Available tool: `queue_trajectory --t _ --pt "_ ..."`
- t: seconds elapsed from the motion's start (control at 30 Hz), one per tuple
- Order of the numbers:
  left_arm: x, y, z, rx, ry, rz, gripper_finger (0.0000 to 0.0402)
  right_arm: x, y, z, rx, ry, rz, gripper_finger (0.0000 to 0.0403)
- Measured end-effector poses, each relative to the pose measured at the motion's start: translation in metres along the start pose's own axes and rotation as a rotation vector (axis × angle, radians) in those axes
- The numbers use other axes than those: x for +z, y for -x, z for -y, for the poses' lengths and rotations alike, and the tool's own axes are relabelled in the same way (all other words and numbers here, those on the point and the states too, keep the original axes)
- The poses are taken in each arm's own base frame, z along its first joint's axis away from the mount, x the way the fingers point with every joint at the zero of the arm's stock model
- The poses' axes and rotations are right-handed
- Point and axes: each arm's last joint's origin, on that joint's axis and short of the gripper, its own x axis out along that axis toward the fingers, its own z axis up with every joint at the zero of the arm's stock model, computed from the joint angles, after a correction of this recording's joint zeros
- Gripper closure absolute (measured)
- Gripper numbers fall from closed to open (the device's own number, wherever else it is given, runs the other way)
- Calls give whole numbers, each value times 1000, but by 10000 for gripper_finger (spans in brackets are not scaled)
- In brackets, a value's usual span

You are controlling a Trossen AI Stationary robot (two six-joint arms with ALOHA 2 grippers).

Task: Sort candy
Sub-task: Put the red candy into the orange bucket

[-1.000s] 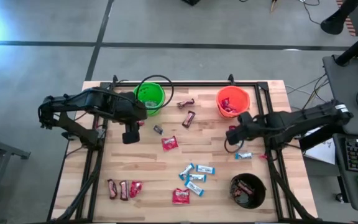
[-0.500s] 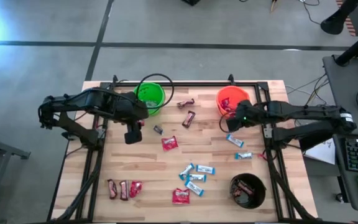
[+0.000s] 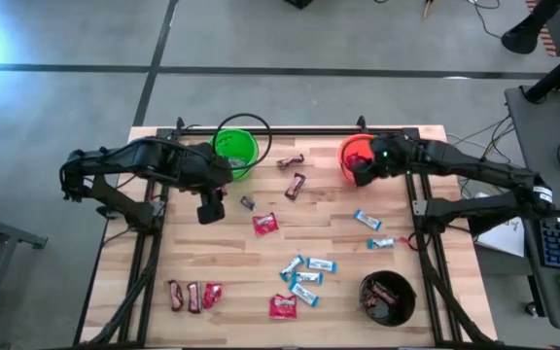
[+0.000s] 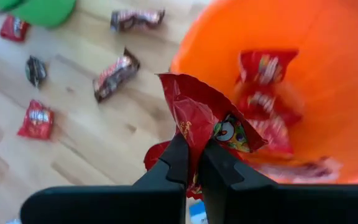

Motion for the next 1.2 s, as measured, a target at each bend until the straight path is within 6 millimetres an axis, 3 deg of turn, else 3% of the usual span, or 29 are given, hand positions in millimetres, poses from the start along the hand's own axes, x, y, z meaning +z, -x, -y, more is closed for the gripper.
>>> queue_trajectory --t 0.3,0.8,1.2 --pt "1 0 0 -1 32 10 269 29 11 16 -76 13 31 390" --pt "3 0 0 27 88 38 269 33 -13 20 -128 99 -72 390" --pt "4 0 -1 47 138 55 269 34 -15 20 -129 206 -87 390"
